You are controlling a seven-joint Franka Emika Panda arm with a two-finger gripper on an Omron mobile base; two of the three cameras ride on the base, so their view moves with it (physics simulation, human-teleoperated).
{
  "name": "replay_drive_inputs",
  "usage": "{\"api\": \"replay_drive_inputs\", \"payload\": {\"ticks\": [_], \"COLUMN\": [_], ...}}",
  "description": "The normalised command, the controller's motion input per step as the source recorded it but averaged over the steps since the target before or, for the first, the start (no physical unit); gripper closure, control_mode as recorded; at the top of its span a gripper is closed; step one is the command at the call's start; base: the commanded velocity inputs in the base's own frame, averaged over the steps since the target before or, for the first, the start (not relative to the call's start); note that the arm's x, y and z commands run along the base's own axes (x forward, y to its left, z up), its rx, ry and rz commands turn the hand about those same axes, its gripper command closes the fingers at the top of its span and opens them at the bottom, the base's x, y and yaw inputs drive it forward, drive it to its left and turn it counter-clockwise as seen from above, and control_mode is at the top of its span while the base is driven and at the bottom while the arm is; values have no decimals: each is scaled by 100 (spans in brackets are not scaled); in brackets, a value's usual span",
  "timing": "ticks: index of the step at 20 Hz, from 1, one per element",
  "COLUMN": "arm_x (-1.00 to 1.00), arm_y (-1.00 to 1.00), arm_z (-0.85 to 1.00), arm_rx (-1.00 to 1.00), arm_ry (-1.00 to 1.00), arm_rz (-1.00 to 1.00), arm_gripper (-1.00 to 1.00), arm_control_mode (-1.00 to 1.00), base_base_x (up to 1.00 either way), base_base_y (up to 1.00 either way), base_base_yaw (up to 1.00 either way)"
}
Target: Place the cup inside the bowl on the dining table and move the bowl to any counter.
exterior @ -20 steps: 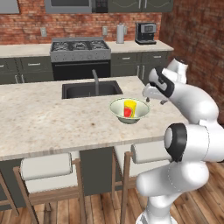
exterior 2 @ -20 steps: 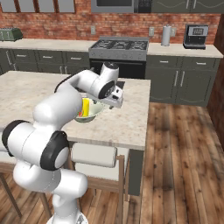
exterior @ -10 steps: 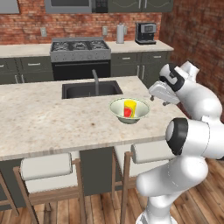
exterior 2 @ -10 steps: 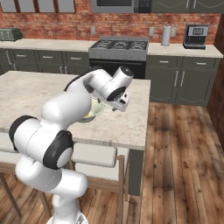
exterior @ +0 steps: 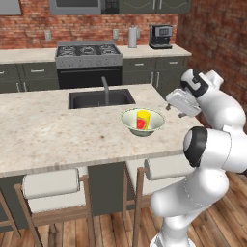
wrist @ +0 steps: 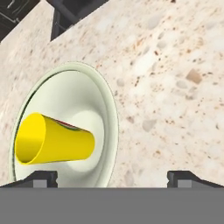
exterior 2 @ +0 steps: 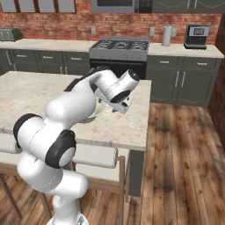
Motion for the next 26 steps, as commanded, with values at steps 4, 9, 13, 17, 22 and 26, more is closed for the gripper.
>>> {"api": "replay_drive_inputs", "payload": {"ticks": [4,9,13,17,22,26], "arm_x": [2,3,3,4,7,2], "arm_y": [19,22,14,3,0,0], "arm_z": [-4,-6,-7,-14,-19,-17], "arm_rx": [0,0,0,0,0,0], "arm_ry": [0,1,1,0,0,0], "arm_rz": [0,0,0,0,0,0], "arm_gripper": [-100,-100,-100,-100,-100,-100], "arm_control_mode": [-100,-100,-100,-100,-100,-100], "base_base_x": [0,0,0,0,0,0], "base_base_y": [0,0,0,0,0,0], "base_base_yaw": [0,0,0,0,0,0]}}
